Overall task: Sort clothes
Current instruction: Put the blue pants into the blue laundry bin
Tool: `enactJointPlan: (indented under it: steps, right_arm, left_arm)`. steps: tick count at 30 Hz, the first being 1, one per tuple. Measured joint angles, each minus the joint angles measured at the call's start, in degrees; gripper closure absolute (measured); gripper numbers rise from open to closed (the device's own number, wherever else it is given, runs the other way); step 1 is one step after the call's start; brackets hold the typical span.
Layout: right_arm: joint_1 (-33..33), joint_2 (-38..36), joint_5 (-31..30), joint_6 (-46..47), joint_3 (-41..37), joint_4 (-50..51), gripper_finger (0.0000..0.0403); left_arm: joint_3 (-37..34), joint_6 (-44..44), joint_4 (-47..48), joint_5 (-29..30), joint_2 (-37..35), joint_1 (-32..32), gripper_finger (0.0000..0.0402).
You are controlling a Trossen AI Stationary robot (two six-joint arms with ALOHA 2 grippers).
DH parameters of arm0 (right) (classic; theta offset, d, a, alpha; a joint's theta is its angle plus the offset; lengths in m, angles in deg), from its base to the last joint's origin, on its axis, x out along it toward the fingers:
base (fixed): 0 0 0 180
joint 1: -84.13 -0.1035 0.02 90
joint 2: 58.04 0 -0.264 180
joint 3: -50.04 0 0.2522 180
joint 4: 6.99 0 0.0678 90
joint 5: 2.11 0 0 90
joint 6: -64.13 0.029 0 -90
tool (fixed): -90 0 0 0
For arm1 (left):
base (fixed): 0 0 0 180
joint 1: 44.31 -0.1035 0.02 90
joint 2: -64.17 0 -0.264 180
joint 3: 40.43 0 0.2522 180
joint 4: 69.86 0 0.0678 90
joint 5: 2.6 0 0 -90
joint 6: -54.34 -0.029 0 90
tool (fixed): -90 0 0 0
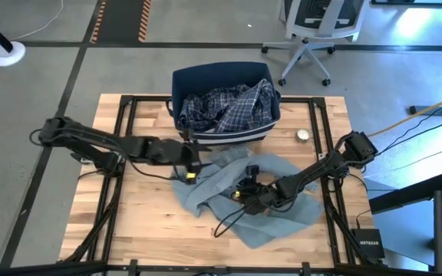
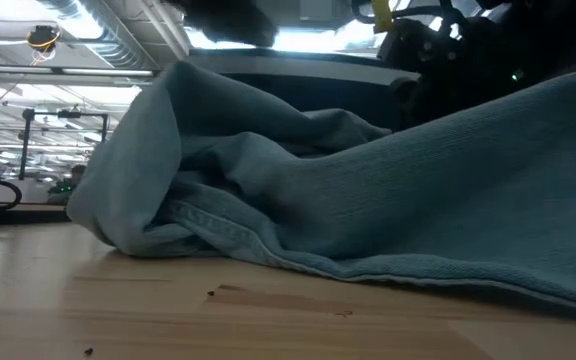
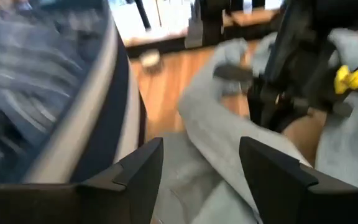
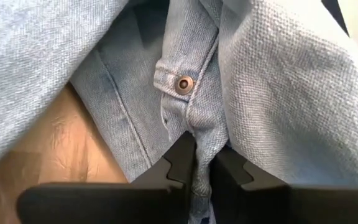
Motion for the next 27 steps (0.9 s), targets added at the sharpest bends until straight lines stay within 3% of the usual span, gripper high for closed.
enactJointPlan:
  steps: [15, 27]
  right_arm:
    - [-0.79, 0.02, 0.88, -0.57, 0.11, -2.82, 0.0368]
    - [-2.18, -3.76, 3.07, -1.29, 4.09, -3.66, 0.0315]
  left_arm:
    - [-0.02, 14.5, 8.51, -2.86, 14.66, 2.34, 0.0194]
    - [0.0, 11.66, 8.53, -3.62, 22.15, 5.31, 0.0194]
